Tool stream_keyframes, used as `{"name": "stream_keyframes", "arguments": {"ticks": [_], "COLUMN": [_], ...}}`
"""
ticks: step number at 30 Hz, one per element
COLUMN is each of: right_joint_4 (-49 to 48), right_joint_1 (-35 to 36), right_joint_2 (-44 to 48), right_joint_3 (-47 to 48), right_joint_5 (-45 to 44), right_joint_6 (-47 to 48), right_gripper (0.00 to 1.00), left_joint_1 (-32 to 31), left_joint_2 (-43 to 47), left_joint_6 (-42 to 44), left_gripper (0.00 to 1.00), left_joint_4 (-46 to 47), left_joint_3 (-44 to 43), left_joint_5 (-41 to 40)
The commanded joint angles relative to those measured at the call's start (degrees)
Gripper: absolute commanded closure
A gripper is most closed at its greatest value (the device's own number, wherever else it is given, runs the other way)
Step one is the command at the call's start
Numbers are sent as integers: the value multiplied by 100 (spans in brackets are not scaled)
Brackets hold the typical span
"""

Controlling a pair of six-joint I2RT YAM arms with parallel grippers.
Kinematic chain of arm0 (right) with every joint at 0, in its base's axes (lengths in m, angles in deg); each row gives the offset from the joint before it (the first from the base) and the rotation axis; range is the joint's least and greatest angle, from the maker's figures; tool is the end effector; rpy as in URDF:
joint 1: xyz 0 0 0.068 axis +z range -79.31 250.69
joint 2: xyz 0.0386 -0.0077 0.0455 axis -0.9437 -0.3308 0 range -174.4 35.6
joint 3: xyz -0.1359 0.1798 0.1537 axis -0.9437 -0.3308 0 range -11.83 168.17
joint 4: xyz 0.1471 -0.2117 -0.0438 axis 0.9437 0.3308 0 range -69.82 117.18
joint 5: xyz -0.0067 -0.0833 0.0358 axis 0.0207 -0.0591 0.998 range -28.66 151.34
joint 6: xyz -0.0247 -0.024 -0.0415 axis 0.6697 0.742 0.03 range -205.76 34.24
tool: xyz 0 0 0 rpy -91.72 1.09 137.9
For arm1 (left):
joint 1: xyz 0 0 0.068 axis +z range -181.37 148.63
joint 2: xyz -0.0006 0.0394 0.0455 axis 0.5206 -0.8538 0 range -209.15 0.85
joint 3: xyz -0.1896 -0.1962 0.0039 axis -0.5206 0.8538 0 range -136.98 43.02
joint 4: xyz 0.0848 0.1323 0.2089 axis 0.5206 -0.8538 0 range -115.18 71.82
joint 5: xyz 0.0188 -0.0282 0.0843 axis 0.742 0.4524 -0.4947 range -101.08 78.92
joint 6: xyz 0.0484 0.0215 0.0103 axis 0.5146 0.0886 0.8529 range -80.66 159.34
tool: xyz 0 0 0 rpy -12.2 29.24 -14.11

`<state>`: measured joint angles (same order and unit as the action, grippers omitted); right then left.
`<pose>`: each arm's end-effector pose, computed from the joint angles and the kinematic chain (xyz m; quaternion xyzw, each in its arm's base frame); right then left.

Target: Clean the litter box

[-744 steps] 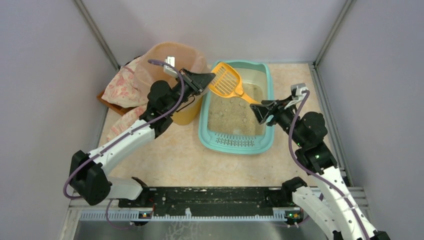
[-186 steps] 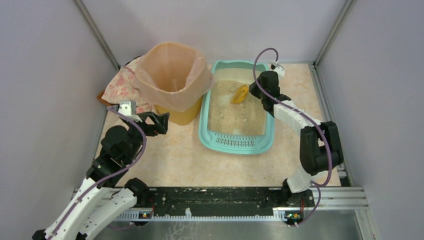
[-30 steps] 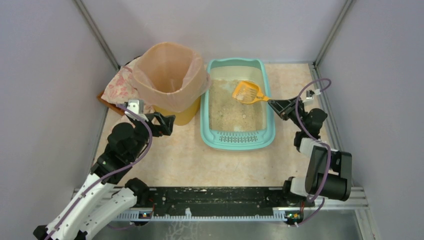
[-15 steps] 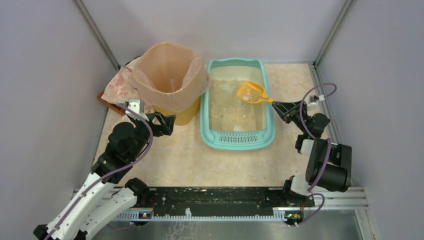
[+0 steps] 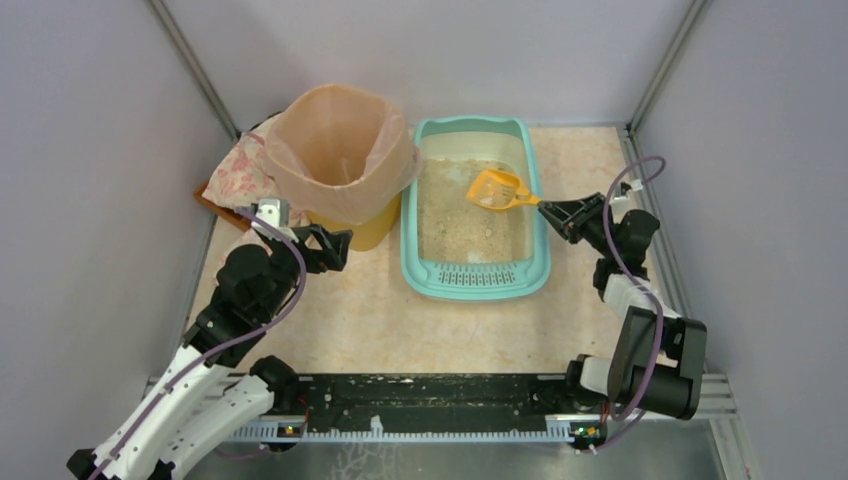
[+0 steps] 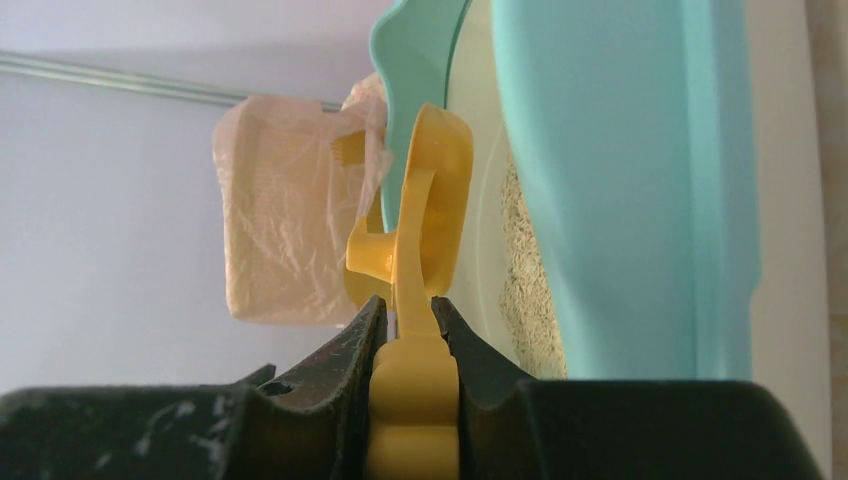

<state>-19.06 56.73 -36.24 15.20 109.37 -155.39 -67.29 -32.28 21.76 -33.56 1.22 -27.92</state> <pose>0.2503 -0.0349 0.2248 0.2470 0.6866 0.5532 0.4020 0.1189 -0.0733 0.3414 0.0217 0.7453 -0.1982 0.6362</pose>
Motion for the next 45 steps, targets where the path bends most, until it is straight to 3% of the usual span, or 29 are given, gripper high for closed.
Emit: {"name": "stream_keyframes", "arguments": {"ticks": [1, 9, 12, 16, 20, 23, 27, 34, 45], "right_joint_4": [-354, -464, -436, 48, -241, -234, -169, 673, 952], "right_joint_1": [145, 499, 247, 761, 261, 604, 431, 763, 1020], "right_joint_2": [-112, -240, -220, -395, -339, -479, -324, 101, 72], "right_joint_3": [126, 85, 52, 374, 176, 311, 268, 713, 2204], "right_joint_5": [123, 2, -99, 145, 43, 196, -6, -230, -400], "right_joint_6": [-36, 103, 125, 628, 387, 462, 482, 754, 223], "right_gripper": [100, 100, 100, 100, 100, 100, 100, 100, 100], "left_joint_1": [-3, -3, -4, -3, -4, -5, -3, -3, -5], "left_joint_2": [48, 98, 74, 92, 114, 174, 150, 186, 183], "left_joint_6": [-79, -57, -66, -36, -8, 7, -18, -7, -25], "left_gripper": [1, 1, 1, 1, 1, 1, 1, 1, 1], "left_joint_4": [183, 114, 77, 109, 14, 47, -9, -21, 52], "left_joint_3": [29, 27, -11, 12, -43, -2, -36, -43, -39], "left_joint_5": [125, 48, 20, 28, -78, -50, -74, -96, 44]}}
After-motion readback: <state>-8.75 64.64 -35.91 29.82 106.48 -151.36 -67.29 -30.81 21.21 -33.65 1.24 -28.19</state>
